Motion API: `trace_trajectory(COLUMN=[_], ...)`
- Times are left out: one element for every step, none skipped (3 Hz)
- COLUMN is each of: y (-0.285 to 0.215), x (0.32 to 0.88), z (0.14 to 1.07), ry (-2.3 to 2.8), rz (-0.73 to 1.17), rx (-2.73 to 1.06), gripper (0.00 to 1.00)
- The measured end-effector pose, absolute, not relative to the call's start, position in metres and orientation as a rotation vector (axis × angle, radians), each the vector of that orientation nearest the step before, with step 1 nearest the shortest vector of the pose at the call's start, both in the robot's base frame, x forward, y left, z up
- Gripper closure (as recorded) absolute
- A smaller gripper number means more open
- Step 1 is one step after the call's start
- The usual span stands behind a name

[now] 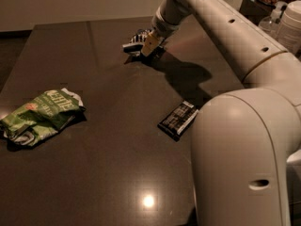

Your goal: Move blue chip bag near rxbar chocolate

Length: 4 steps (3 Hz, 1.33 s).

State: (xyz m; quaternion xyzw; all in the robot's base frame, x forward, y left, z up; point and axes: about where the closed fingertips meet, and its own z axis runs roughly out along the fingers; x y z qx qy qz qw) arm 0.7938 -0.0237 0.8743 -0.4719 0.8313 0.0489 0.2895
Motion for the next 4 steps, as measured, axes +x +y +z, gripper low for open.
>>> trace_trajectory(y=[-0.024,-0.034,-0.049,-0.059], x=[0.789,0.771,0.738,0.697], z=[0.881,0.894,0.906,0.918], ry=[2.199,2.172,2.152,2.130], rz=[0.148,0.204,0.267,0.335], rx=[-1.283,-1.281,-1.285,-1.314], gripper=[0.63,0.87,1.00,1.00])
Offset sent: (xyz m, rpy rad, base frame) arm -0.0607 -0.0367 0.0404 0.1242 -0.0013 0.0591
